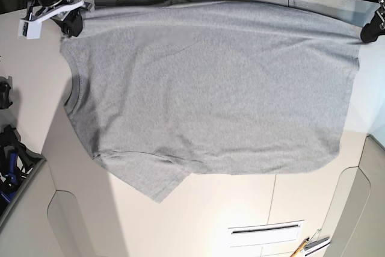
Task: Fold the T-shirt properly
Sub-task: 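Lift the shirt with both grippers and drag it toward the robot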
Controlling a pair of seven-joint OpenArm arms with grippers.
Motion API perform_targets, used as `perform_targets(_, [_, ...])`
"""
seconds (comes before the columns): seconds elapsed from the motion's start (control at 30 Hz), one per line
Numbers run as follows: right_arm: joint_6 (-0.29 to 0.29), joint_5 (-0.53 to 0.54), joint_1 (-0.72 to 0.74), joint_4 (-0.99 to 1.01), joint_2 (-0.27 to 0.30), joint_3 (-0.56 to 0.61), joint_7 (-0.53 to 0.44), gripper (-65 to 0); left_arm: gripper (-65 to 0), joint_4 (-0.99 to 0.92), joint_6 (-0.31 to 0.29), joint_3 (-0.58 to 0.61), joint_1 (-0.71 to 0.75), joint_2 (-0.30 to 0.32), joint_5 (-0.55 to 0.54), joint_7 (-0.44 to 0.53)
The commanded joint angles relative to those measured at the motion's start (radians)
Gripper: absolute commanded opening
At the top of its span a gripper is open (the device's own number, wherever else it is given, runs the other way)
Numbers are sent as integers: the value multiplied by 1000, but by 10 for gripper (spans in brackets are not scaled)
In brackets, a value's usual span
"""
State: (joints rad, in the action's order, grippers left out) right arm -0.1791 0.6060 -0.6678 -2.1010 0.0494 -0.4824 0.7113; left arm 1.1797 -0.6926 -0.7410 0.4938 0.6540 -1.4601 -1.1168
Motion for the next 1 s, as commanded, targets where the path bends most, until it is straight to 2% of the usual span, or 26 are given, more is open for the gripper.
perform_targets(0.0, [-2, -3, 10, -15, 6, -6, -22, -650, -650, 12, -6, -4, -11, 25, -23, 13])
perform_targets(0.17, [-2, -17, 85, 29, 21, -1, -23, -650, -650, 12, -6, 55, -70, 25, -16, 29])
perform_targets(0.33, [-1, -57, 159, 115, 39, 13, -43, -650, -650, 12, -6, 124, -106, 25, 69, 97])
perform_targets(0.5, [-1, -56, 235, 185, 39, 13, -49, -650, -650, 12, -6, 124, -113, 25, 96, 161])
perform_targets(0.77, [-9, -32, 290, 196, 39, 29, -49, -650, -650, 12, -6, 124, -116, 25, 103, 194])
perform_targets(0.87, [-8, -66, 301, 196, 39, 54, -64, -650, -650, 12, -6, 124, -141, 22, 166, 201])
perform_targets(0.97, [-8, -104, 314, 196, 39, 91, -75, -650, -650, 12, -6, 124, -151, 22, 179, 205])
